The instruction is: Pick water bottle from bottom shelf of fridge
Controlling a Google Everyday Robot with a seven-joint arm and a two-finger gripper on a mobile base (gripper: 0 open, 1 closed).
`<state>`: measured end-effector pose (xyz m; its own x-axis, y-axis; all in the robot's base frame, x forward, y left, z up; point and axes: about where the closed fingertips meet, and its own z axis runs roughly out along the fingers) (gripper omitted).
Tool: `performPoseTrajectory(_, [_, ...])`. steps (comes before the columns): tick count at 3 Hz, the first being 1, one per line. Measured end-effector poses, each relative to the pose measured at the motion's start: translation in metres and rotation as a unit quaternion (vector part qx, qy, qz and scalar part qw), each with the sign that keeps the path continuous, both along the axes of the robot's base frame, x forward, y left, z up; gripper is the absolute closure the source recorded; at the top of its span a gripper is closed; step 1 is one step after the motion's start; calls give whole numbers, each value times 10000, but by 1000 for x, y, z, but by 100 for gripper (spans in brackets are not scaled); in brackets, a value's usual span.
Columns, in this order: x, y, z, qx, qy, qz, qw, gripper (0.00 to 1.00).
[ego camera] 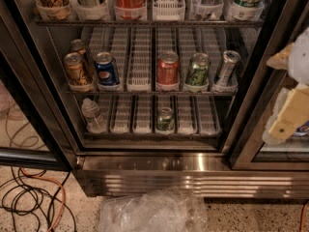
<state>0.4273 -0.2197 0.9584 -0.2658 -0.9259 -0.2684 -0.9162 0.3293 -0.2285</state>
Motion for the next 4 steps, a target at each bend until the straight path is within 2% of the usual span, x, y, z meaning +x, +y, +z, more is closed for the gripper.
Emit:
performPoseTrajectory(1, [-23, 3, -51, 850, 138, -540, 9948, 0])
performPoseTrajectory(2, [-42, 25, -117, 1829, 351, -961, 9778, 0])
performPoseTrajectory(3, [-35, 80, -161, 2725, 606, -1062, 9544, 0])
performPoseTrajectory(4, [-31, 87, -159, 2839, 570, -1090, 9509, 0])
